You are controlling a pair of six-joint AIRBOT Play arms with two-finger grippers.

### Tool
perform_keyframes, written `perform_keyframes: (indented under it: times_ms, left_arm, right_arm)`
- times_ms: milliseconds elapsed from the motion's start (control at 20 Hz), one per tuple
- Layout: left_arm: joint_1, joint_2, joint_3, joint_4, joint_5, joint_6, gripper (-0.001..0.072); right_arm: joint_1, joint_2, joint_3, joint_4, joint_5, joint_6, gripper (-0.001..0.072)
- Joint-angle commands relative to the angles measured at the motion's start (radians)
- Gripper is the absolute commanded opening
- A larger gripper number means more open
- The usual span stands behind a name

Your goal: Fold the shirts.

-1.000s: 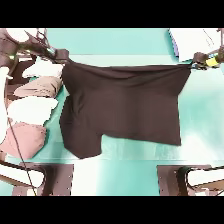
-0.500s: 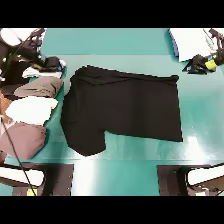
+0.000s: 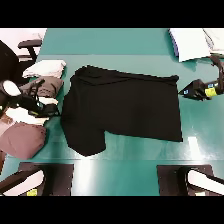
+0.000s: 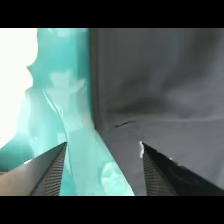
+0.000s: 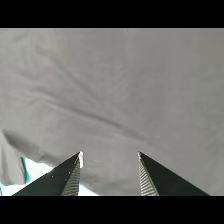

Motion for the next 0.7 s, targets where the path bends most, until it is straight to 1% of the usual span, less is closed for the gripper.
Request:
perform_keyframes:
  times_ms: [0, 200, 350, 400, 450, 500, 550, 650]
  left_arm:
    - [0.002, 0.035, -0.139, -0.03, 0.097, -0.004, 0.0534]
    - [-0.016, 0.035, -0.207, -0.16, 0.189, 0.026, 0.0534]
    - [-0.077, 0.035, -0.224, -0.165, 0.212, 0.024, 0.0525]
    - [-0.085, 0.035, -0.22, -0.169, 0.21, 0.016, 0.0343]
    - [-0.088, 0.035, -0.213, -0.178, 0.208, 0.013, 0.0145]
    - [-0.088, 0.035, -0.199, -0.179, 0.2, 0.014, 0.0026]
    - [-0.088, 0.035, -0.175, -0.178, 0.178, 0.013, 0.0023]
    - [-0.088, 0.059, -0.123, -0.177, 0.135, 0.015, 0.0022]
  right_arm:
    - [-0.004, 0.076, -0.093, 0.017, -0.021, -0.006, 0.041]
    - [-0.004, 0.117, -0.108, 0.019, -0.037, -0.006, 0.041]
    - [-0.004, 0.139, -0.108, 0.016, -0.05, -0.006, 0.041]
    - [-0.007, 0.14, -0.108, 0.014, -0.042, -0.007, 0.041]
    - [-0.016, 0.139, -0.108, 0.008, -0.027, -0.006, 0.041]
    - [-0.034, 0.138, -0.109, 0.002, -0.012, -0.006, 0.041]
    - [-0.057, 0.138, -0.109, -0.021, 0.003, -0.006, 0.041]
    - [-0.121, 0.141, -0.124, -0.123, 0.052, -0.003, 0.041]
